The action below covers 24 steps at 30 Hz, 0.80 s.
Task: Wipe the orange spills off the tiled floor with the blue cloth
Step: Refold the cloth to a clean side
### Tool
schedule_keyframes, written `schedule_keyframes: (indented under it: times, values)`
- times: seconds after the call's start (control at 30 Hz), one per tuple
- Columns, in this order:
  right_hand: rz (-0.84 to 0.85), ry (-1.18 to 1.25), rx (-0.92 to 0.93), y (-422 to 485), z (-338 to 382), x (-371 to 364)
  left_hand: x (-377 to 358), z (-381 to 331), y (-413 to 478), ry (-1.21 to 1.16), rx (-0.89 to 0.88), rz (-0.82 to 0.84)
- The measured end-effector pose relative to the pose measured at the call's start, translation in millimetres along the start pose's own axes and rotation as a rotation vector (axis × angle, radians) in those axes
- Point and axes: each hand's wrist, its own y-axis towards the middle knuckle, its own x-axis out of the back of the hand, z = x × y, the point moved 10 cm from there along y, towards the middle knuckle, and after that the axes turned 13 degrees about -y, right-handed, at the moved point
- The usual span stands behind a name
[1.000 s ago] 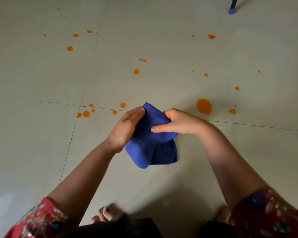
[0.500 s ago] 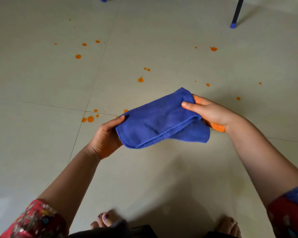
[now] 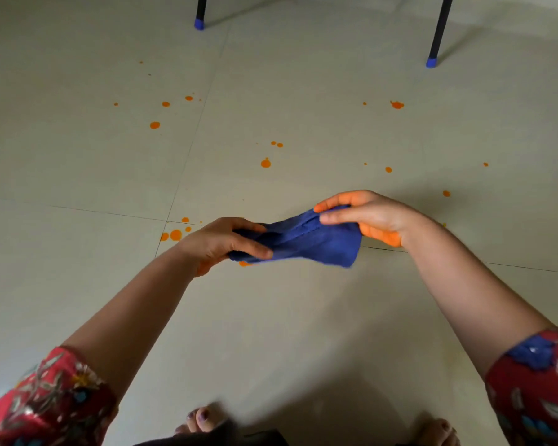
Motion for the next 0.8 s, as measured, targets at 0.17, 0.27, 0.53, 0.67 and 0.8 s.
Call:
schedule_keyframes:
  times: [0.17, 0.27, 0.53, 0.67, 0.8]
  values:
    - [0.007, -0.873, -0.004, 0.4, -0.3, -23.7, 17.9, -3.9, 2.9, 0.348, -0.102, -0.143]
    - [-0.155, -0.916, 0.076, 2.5, 7.2, -16.6, 29.4, -15.2, -0.4, 0.470, -0.214, -0.209]
    - [-0.262, -0.574, 0.256, 6.4, 5.9, 10.3, 38.3, -60.6, 2.5, 0.676, -0.526, -0.378]
    - [-0.502, -0.586, 0.387, -0.9, 16.5, 27.9, 24.3, -89.8, -5.3, 0.934, -0.829, -0.507]
    - [-0.390, -0.985, 0.645, -2.4, 0.6, -15.8, 20.4, -57.7, -19.9, 1.112, -0.956, -0.481]
